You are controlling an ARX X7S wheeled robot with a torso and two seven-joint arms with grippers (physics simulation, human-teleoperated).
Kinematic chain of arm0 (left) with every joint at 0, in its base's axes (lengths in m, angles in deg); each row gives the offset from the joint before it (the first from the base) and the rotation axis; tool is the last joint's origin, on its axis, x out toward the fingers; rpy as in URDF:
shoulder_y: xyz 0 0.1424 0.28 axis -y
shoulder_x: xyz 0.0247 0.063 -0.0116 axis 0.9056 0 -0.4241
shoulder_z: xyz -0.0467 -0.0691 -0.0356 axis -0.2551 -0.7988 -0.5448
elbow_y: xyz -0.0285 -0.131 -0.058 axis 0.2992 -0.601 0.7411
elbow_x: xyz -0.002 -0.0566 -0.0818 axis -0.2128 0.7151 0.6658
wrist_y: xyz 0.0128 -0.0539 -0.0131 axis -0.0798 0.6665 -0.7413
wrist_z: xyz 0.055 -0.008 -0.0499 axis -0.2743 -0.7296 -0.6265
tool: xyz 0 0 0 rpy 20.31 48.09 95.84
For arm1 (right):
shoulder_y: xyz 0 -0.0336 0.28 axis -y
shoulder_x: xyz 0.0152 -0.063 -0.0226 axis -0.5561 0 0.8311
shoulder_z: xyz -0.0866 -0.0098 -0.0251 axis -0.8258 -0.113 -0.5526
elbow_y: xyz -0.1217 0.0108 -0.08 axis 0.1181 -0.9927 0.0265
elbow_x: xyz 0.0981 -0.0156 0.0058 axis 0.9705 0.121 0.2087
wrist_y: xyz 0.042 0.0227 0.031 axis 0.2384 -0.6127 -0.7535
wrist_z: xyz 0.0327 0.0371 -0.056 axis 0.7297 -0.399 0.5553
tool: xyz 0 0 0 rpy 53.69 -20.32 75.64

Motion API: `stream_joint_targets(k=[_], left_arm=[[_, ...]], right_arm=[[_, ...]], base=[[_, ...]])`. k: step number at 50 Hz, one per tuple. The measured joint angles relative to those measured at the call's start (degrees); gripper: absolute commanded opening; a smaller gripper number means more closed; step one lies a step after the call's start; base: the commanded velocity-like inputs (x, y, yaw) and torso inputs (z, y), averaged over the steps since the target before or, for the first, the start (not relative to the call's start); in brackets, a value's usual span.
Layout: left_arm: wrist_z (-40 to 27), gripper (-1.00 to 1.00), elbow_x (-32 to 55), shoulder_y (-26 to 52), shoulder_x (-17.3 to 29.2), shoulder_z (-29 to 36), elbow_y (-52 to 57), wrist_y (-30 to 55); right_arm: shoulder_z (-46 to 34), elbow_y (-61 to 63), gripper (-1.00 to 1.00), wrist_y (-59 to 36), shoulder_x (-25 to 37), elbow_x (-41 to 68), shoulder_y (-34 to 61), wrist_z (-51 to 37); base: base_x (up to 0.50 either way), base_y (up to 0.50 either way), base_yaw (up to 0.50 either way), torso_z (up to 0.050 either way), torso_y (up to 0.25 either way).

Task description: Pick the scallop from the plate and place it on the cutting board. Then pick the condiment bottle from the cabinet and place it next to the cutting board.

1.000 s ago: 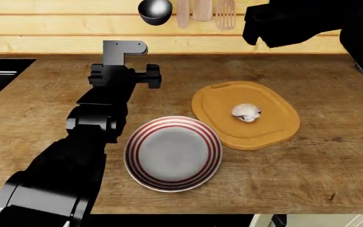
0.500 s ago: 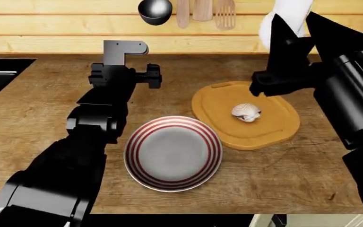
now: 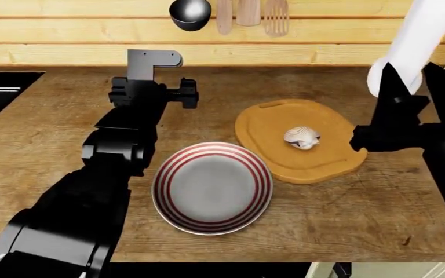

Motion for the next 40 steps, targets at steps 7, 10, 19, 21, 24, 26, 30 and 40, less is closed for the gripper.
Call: stream_joint_targets(k=[7,10,19,21,24,26,30,40], left_arm=[[-0.05,1.0,0.09,-0.02,0.0,0.21,0.0,-0.02],[-0.05,1.0,0.06,-0.05,0.0,0.22,0.0,-0.05],[-0.06,1.0,0.14,-0.05,0.0,0.31,0.0,-0.1],[-0.07,1.0,0.17,-0.04,0.0,0.35,0.0,-0.11],[-0.06,1.0,0.14,-0.05,0.0,0.33,0.0,-0.13],[-0.05,1.0,0.13,-0.06,0.0,0.33,0.0,-0.15],[-0.04,1.0,0.13,-0.05,0.0,0.35,0.0,-0.17],[-0.04,1.0,0.21,-0.03,0.0,0.42,0.0,-0.19]], right_arm=[[2.05,0.17,-1.0,1.82,1.93,-3.84,-6.92,0.53],[2.83,0.22,-1.0,2.61,2.47,-5.6,-9.82,0.69],[3.59,-0.68,-1.0,5.3,2.01,-12.29,-18.37,2.23],[3.48,-1.22,-1.0,6.09,1.49,-13.95,-20.21,2.83],[3.25,-2.22,-1.0,7.38,0.56,-16.4,-22.77,3.83],[3.13,-2.96,-1.0,8.33,-0.11,-17.93,-24.33,4.52],[2.85,-4.53,-1.0,10.2,-1.52,-20.8,-26.92,5.93],[2.03,-8.54,-1.0,14.0,-4.69,-26.16,-31.39,8.84]], base=[[0.0,0.0,0.0,0.0,0.0],[0.0,0.0,0.0,0.0,0.0],[0.0,0.0,0.0,0.0,0.001],[0.0,0.0,0.0,0.0,0.0],[0.0,0.0,0.0,0.0,0.0],[0.0,0.0,0.0,0.0,0.0],[0.0,0.0,0.0,0.0,0.0],[0.0,0.0,0.0,0.0,0.0]])
